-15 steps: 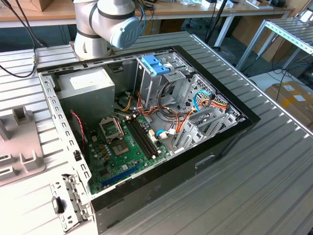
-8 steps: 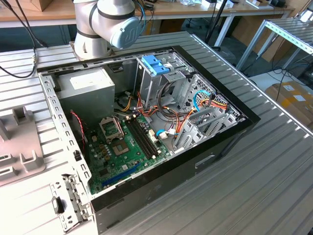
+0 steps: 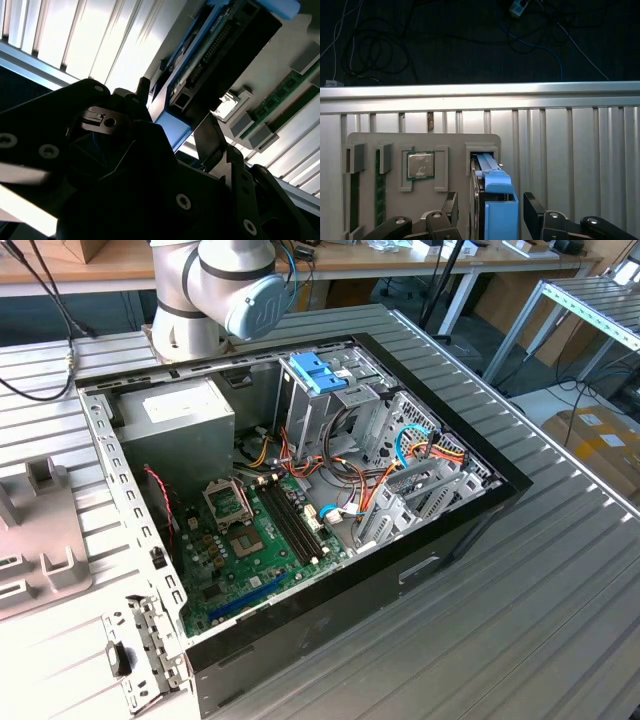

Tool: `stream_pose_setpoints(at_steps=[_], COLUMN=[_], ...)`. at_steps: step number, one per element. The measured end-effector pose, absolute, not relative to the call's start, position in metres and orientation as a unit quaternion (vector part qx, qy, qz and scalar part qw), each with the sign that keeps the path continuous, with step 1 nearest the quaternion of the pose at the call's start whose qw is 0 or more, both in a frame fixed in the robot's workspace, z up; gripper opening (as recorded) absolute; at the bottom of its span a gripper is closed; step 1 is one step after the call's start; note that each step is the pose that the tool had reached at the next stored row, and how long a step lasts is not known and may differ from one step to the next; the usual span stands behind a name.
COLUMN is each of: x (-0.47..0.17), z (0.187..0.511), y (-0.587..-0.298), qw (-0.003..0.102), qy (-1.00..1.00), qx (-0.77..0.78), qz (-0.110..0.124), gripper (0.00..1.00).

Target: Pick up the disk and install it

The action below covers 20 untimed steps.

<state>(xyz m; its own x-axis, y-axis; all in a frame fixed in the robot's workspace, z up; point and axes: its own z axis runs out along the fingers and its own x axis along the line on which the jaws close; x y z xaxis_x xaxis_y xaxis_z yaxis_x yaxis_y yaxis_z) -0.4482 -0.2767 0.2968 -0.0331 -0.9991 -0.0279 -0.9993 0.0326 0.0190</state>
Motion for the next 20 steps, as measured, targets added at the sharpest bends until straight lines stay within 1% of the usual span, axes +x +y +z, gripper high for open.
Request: stream_pose_setpoints(at_steps=[20], x=[-0.4492], z=[0.2868], y=[-0.2699], qw=[0.003], qy=[0.718], qx=[-0.695], qz=[0.017], gripper=[0.63])
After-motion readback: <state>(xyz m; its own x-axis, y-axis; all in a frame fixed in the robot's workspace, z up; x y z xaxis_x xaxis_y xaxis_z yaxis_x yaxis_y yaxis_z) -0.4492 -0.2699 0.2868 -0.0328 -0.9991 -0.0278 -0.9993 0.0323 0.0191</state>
